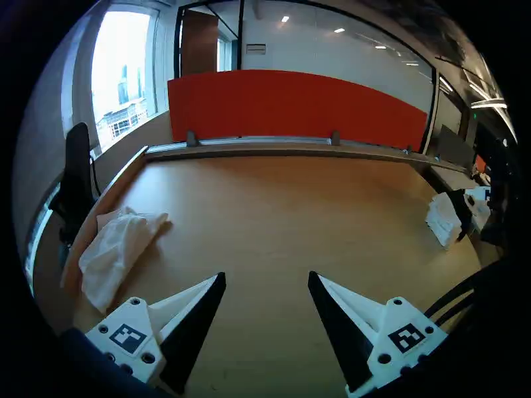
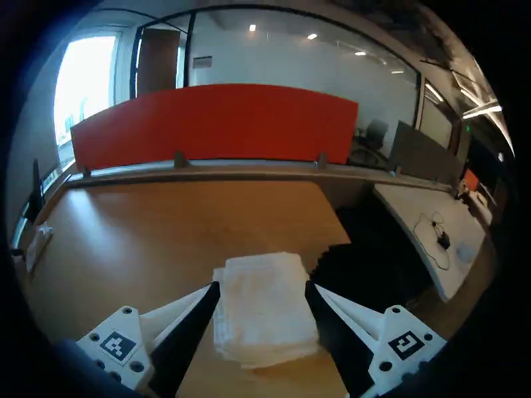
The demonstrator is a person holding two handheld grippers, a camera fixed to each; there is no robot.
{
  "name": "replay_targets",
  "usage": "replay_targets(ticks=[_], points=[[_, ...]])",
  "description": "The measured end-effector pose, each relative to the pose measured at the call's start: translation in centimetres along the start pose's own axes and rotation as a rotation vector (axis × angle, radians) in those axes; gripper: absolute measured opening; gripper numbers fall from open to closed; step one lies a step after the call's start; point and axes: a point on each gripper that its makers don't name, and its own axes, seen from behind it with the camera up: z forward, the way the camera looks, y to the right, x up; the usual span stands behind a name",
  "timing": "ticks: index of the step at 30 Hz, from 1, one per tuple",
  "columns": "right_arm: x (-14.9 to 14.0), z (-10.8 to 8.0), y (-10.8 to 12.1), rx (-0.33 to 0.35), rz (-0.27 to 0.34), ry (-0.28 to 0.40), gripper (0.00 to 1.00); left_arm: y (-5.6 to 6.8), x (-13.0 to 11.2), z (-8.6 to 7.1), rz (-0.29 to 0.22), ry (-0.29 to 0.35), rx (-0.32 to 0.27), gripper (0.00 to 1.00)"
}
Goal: Fold towel
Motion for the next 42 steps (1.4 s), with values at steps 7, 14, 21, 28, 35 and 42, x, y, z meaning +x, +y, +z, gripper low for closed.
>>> replay_targets(ticks=[7,14,21,28,35,42], points=[[2.2,-1.1,-1.3,-0.039,0.000,0.150,0.99,0.0,1.0,0.2,0.003,0.024,-0.001,0.92],[3.9,-2.2,-2.5,-0.029,0.013,0.246,0.99,-0.1,1.5,0.2,-0.002,0.043,-0.002,0.92],[5.4,-3.0,-3.1,-0.031,0.030,0.303,0.99,-0.5,3.1,0.1,-0.010,0.102,0.005,0.92],[6.7,-4.0,-4.9,-0.016,0.030,0.345,0.99,-1.1,5.9,-0.2,-0.007,0.199,0.021,0.92],[8.4,-5.5,-7.8,0.024,0.015,0.390,0.99,-1.7,8.8,-0.3,-0.021,0.287,0.028,0.92],[9.6,-6.5,-11.5,0.074,-0.011,0.412,0.99,-2.6,10.6,-0.2,-0.026,0.334,0.039,0.92]])
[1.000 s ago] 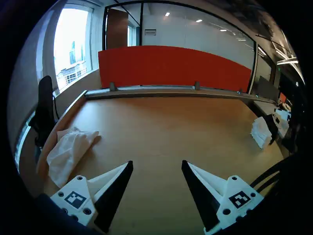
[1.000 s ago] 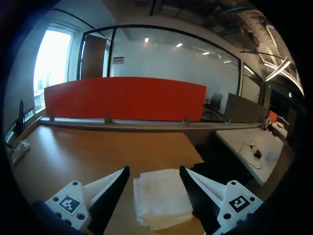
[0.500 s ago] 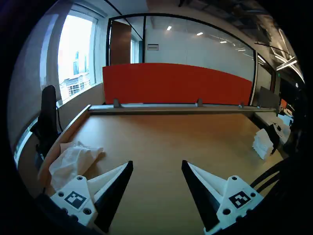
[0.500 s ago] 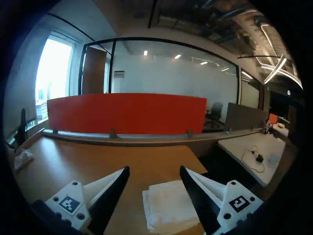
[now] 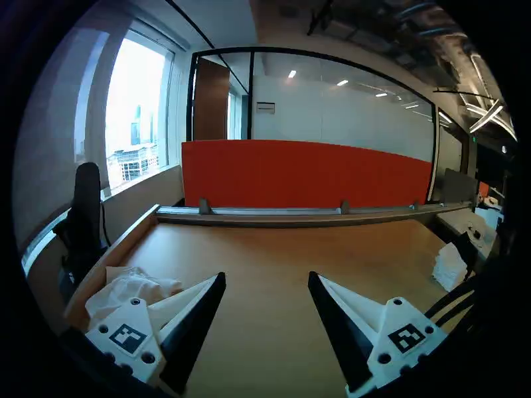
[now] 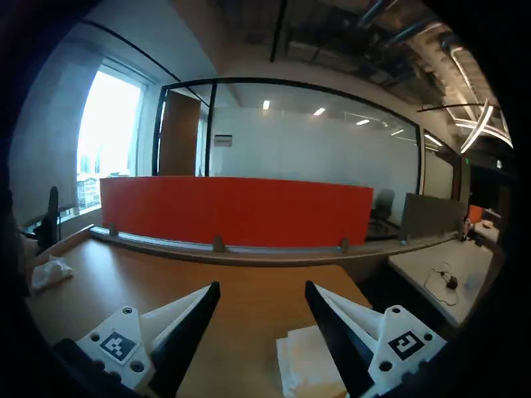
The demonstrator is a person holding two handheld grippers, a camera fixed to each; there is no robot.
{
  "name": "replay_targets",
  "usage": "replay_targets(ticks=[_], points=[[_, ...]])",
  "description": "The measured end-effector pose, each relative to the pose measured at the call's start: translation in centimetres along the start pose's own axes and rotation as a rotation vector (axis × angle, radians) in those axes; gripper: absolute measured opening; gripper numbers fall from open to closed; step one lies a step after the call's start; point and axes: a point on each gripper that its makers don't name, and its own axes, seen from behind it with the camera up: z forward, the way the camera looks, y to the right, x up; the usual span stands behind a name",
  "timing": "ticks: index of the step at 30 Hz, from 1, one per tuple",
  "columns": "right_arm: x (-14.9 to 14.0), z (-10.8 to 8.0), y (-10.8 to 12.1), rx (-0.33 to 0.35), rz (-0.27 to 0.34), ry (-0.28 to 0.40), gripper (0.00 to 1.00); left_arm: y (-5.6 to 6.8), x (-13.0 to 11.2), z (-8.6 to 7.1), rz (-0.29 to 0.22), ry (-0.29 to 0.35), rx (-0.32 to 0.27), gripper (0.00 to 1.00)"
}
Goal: Fold towel
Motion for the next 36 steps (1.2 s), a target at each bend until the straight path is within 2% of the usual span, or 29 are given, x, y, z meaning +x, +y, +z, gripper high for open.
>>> replay_targets(ticks=[15,20,29,36], points=[[2.4,0.1,-9.2,0.140,0.042,0.038,0.99,-1.2,3.1,0.7,-0.037,0.107,0.003,0.92],[3.4,0.2,-9.7,0.126,0.030,0.051,0.99,-1.7,3.6,0.8,-0.041,0.131,0.006,0.92],[4.8,-0.1,-10.5,0.121,0.045,0.062,0.99,-2.5,4.5,1.8,-0.033,0.171,0.014,0.92],[5.4,0.0,-11.7,0.122,0.033,0.053,0.99,-2.7,4.2,2.6,-0.036,0.194,0.023,0.92]])
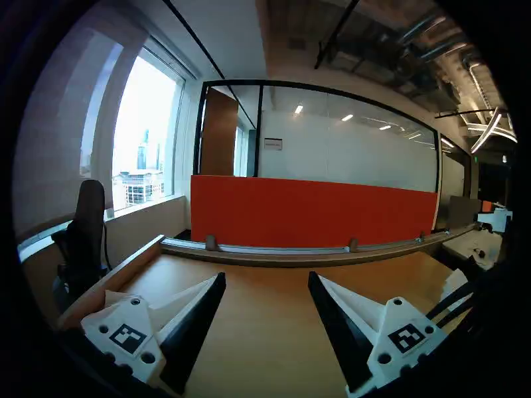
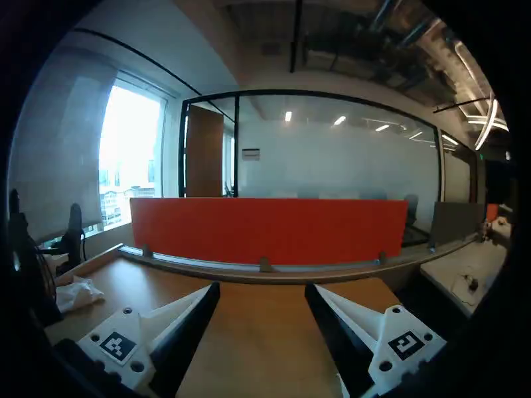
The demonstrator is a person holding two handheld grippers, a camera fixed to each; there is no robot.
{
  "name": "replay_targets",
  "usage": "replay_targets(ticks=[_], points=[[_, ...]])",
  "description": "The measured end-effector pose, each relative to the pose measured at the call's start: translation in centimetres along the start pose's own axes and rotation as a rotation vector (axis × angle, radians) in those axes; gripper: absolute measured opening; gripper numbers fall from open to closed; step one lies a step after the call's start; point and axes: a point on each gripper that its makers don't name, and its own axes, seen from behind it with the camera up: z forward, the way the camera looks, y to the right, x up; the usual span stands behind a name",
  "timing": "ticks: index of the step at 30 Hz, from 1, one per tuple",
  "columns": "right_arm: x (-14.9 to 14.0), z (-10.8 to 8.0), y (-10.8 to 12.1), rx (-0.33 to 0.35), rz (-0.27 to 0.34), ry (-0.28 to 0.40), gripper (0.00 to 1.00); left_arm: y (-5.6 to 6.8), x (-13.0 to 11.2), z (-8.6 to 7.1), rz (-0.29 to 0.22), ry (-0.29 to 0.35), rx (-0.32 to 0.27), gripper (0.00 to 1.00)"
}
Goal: Fold towel
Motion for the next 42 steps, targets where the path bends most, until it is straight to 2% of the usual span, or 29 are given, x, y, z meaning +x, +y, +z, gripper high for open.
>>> replay_targets(ticks=[5,14,23,42], points=[[0.4,0.1,-0.7,0.001,0.012,-0.006,0.99,-0.4,-0.9,0.2,-0.001,0.005,0.008,0.92],[0.3,0.3,-0.7,-0.019,0.026,-0.010,0.99,-1.4,-2.3,0.4,0.063,0.029,0.031,0.92],[-0.5,0.5,-1.3,-0.029,0.019,0.003,0.99,-2.0,-4.7,0.6,0.069,0.060,0.040,0.92],[-4.5,1.7,-2.5,-0.018,-0.015,0.017,1.00,-2.0,-11.0,0.7,0.095,0.098,0.060,0.92]])
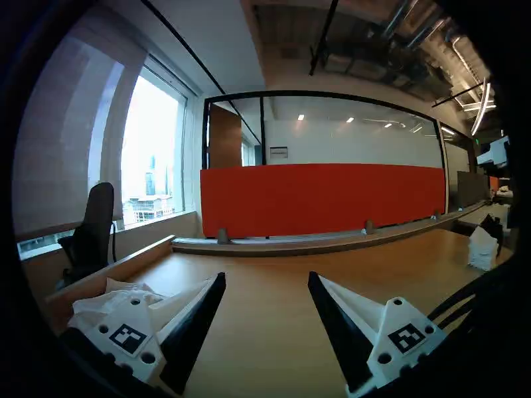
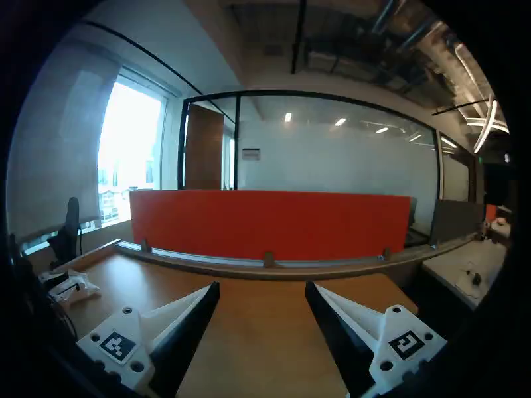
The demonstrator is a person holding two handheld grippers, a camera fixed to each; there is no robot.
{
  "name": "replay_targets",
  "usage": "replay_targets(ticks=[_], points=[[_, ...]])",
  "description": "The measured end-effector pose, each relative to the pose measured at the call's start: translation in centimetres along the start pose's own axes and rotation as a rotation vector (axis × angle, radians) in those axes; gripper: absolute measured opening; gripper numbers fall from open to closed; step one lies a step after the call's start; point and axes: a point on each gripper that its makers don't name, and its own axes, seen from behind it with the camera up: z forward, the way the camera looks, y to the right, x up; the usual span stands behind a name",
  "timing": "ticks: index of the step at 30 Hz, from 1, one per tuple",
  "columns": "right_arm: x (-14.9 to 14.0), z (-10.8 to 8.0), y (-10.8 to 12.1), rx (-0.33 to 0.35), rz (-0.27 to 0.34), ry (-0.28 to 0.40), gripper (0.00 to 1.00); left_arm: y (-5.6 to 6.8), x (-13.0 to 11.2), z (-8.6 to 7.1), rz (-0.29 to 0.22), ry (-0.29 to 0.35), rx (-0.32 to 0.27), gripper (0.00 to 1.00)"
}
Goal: Fold towel
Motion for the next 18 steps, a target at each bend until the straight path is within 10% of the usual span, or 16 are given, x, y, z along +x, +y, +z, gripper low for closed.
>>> replay_targets(ticks=[18], points=[[-3.7,0.7,-0.1,0.002,-0.007,-0.002,1.00,0.7,-4.7,-0.5,0.013,0.022,0.006,0.92]])
